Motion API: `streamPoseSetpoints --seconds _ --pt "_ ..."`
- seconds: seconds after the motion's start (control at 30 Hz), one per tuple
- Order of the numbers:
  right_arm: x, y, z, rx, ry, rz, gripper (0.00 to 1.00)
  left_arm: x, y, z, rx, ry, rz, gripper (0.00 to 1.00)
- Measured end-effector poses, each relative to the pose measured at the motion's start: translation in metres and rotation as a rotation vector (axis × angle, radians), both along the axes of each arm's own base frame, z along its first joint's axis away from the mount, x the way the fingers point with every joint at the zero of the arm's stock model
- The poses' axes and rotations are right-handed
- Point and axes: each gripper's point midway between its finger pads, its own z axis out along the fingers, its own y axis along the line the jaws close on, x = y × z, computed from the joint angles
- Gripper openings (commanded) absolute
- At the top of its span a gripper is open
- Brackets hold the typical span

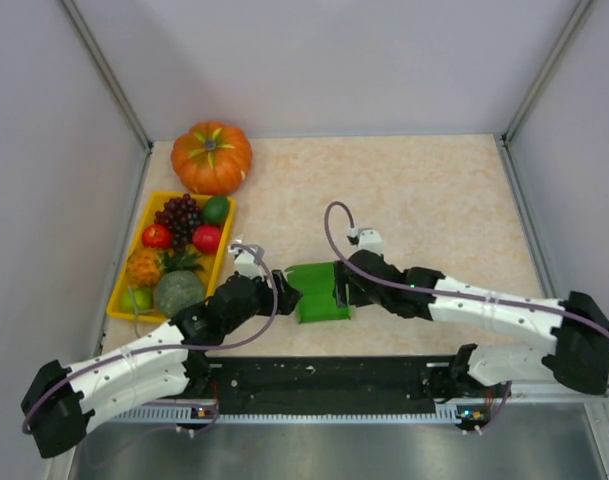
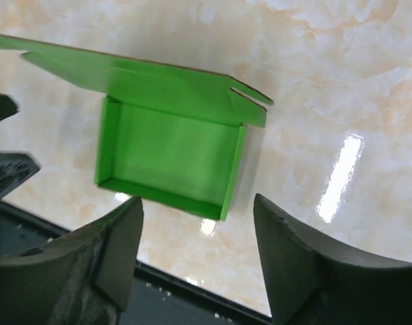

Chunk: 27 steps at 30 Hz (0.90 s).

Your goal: Fold the paper box

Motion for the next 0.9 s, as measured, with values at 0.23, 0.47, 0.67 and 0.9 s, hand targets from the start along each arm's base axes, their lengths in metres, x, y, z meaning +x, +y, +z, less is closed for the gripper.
streamPoseSetpoints --seconds 0.23,0.47,0.67,0.9 --pt "0.002 -0.032 0.049 0.187 -0.08 0.011 0.78 0.002 0.023 0.005 0.057 0.016 0.003 0.83" --pt "0.018 -0.028 0.033 0.179 -0.111 0.237 0.67 0.017 0.03 0.034 -0.012 -0.025 -0.02 0.86" --pt "0.039 -0.014 0.007 0.176 -0.148 0.375 0.63 0.049 0.051 0.073 -0.009 -0.025 0.063 0.9" --pt "0.056 0.011 0.0 0.253 -0.2 0.473 0.49 0.131 0.084 0.068 0.035 0.148 0.207 0.7"
